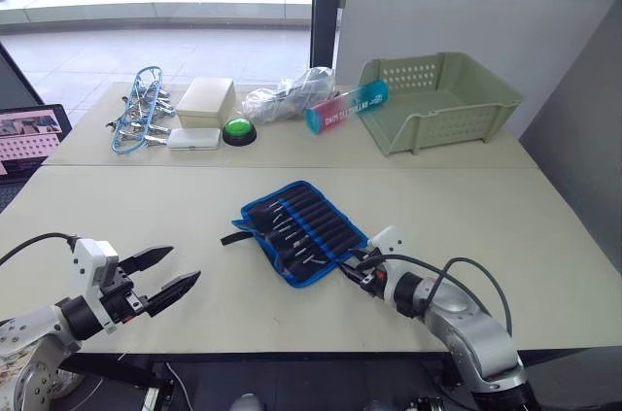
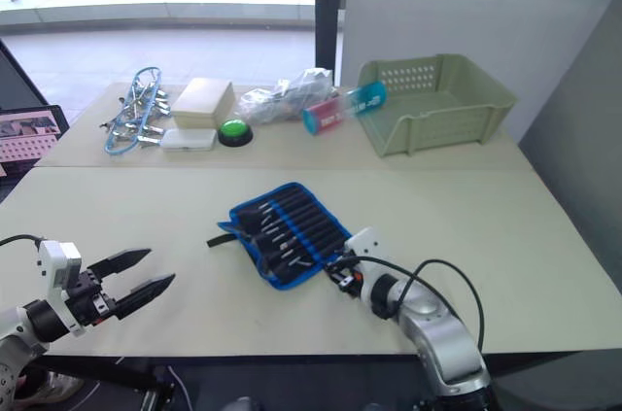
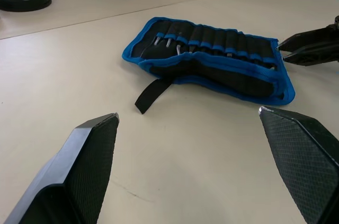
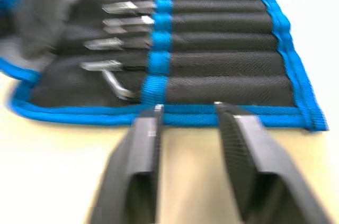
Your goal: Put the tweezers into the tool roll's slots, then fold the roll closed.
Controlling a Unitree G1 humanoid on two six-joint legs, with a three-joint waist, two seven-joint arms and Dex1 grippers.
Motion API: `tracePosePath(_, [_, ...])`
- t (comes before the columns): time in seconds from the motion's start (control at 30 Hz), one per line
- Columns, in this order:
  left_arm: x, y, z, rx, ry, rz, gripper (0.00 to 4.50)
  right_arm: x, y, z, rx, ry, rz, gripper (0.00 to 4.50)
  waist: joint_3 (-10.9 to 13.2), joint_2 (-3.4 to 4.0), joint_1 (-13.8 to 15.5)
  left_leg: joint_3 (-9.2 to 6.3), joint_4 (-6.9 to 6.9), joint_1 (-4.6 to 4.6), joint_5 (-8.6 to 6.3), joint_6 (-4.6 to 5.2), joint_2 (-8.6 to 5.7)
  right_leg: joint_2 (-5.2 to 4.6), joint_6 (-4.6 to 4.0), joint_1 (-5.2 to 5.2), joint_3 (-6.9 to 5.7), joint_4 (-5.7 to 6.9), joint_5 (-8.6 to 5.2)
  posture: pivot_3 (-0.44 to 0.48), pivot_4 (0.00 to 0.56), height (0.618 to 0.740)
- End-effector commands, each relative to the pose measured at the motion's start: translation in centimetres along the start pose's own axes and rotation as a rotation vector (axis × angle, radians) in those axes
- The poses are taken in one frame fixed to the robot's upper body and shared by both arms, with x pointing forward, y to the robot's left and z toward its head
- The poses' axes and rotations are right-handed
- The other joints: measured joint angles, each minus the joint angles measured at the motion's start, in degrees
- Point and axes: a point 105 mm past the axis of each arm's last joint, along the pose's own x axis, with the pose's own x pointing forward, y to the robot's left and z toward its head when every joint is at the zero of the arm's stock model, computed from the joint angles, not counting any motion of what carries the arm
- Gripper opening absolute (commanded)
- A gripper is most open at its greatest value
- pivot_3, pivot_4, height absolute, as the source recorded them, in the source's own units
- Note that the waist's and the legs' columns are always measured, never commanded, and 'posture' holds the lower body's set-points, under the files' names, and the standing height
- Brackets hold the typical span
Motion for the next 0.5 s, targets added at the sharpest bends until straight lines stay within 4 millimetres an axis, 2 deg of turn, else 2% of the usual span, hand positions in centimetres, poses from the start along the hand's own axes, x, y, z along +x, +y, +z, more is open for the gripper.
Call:
tracePosePath(0.03, [-0.7, 0.5, 0.3, 0.023, -0.018, 0.016, 4.50, 0.2, 3.7, 4.3, -0.162, -0.108, 0.200, 3.23, 0.02, 0.03, -0.35, 0.00, 0.00, 0.01, -0.01, 0.01, 0.00, 0.00, 0.00, 0.00, 0.00, -0.01, 0.00, 0.000, 0.150, 0.722])
tracePosePath(0.13, [-0.6, 1.0, 0.4, 0.021, -0.031, 0.039, 4.50, 2.2, 5.6, 5.6, -0.236, -0.124, 0.269, 4.35, 0.04, 0.04, -0.92, 0.00, -0.01, 0.08, -0.02, 0.07, 0.04, 0.01, -0.01, -0.06, -0.01, -0.05, -0.01, 0.000, 0.150, 0.722])
tracePosePath(0.17, [-0.5, 1.0, 0.5, 0.022, -0.038, 0.044, 4.50, 2.8, 6.3, 5.8, -0.236, -0.135, 0.292, 4.49, 0.04, 0.03, -0.92, 0.00, -0.02, 0.08, -0.02, 0.08, 0.04, 0.01, -0.01, -0.09, -0.01, -0.04, -0.01, 0.000, 0.150, 0.722])
tracePosePath(0.23, [-0.3, 1.0, 0.5, 0.028, -0.042, 0.043, 4.50, 4.1, 7.6, 5.3, -0.265, -0.127, 0.320, 4.49, 0.03, 0.02, -0.88, -0.01, -0.02, 0.06, -0.01, 0.06, 0.04, 0.01, -0.01, -0.07, -0.02, 0.02, -0.01, 0.000, 0.150, 0.722])
tracePosePath(0.3, [-0.4, 1.1, 0.6, 0.038, -0.040, 0.040, 4.50, 5.5, 8.0, 4.7, -0.273, -0.110, 0.292, 4.49, 0.02, -0.01, -0.77, 0.01, 0.01, 0.01, 0.08, -0.10, 0.04, 0.01, -0.01, -0.04, -0.03, 0.06, 0.00, 0.000, 0.150, 0.722])
tracePosePath(0.37, [-0.7, 1.4, 0.6, 0.051, -0.033, 0.041, 4.50, 6.9, 7.5, 4.2, -0.279, -0.093, 0.208, 4.49, 0.02, -0.03, -0.82, 0.01, 0.01, -0.02, 0.13, -0.20, 0.03, 0.01, -0.01, -0.05, -0.04, 0.06, 0.00, 0.000, 0.150, 0.722])
tracePosePath(0.5, [-0.6, 1.6, 0.6, 0.059, -0.032, 0.042, 4.50, 7.6, 7.2, 3.7, -0.277, -0.084, 0.165, 4.49, 0.03, -0.01, -0.83, 0.01, -0.01, -0.02, 0.16, -0.25, 0.04, 0.01, -0.01, -0.08, -0.05, 0.07, -0.01, 0.000, 0.150, 0.722])
